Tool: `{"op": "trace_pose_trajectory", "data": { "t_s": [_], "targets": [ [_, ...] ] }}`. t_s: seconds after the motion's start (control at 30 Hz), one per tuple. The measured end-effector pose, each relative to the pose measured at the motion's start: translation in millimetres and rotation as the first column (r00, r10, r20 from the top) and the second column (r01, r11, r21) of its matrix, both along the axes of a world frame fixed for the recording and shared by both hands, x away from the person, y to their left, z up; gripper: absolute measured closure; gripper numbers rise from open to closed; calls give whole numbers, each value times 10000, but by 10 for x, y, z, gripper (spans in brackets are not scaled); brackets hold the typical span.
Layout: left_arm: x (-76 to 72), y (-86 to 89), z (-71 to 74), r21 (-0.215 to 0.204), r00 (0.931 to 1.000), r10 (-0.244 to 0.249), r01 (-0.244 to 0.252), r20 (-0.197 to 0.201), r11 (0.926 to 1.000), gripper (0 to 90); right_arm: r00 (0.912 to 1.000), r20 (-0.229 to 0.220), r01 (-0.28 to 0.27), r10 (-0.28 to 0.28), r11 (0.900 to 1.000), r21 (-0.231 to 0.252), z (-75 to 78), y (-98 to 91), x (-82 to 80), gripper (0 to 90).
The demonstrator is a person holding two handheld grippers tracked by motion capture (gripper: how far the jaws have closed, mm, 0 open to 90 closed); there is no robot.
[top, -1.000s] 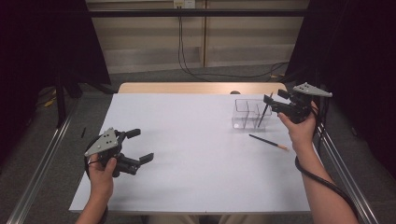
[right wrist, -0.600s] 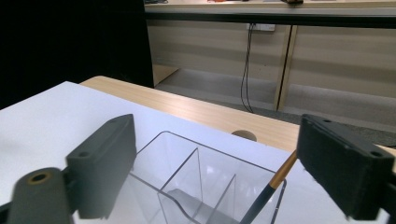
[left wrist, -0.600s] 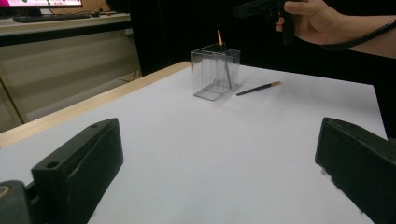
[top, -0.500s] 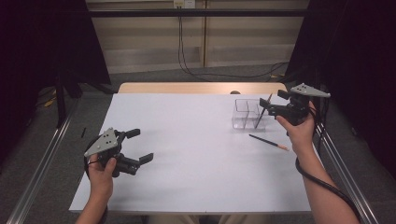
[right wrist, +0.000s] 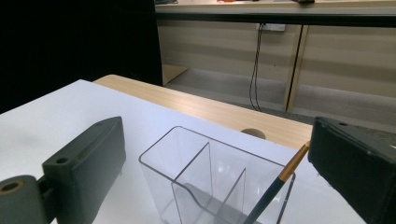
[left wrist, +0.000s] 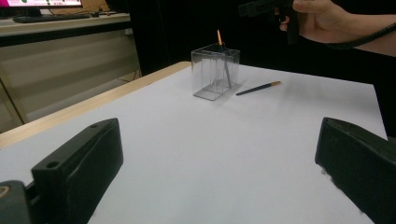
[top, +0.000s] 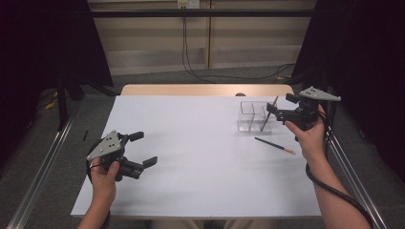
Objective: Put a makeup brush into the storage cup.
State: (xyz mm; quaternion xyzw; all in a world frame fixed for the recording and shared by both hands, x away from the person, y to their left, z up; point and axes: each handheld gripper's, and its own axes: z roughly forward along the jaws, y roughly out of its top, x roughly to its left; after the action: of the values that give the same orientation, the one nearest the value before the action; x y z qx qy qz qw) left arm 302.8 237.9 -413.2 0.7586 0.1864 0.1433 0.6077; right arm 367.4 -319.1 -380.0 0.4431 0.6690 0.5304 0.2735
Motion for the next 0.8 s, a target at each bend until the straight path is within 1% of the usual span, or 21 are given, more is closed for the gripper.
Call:
{"op": "trace_pose_trajectory", "data": {
  "t_s": [0.03,0.1,0.2,0.33,0.43,0.8],
  "targets": [
    [-2,-3,0,-48,10000,-5,5,-16,10000,10,10000,-10,-2,2,10000,-42,-2,-5,-5,37],
    [0,-2,1,6,10000,0,0,5,10000,9,10000,-60,-19,19,10000,-3,-2,-16,-10,35],
    [2,-2,-2,40,10000,-7,7,14,10000,9,9999,-86,-56,55,10000,-68,2,-29,-23,29],
    [4,-7,-5,26,10000,-22,22,12,10000,10,9999,-115,-105,104,9999,-58,5,-47,-42,25],
    [4,-10,-5,40,10000,18,-18,15,10000,9,9998,-114,-140,138,9998,-156,9,-65,-60,23],
    [6,-10,-7,55,10000,29,-29,-24,10000,9,9997,-242,-47,41,9996,-267,-10,-171,-117,21]
  ]
}}
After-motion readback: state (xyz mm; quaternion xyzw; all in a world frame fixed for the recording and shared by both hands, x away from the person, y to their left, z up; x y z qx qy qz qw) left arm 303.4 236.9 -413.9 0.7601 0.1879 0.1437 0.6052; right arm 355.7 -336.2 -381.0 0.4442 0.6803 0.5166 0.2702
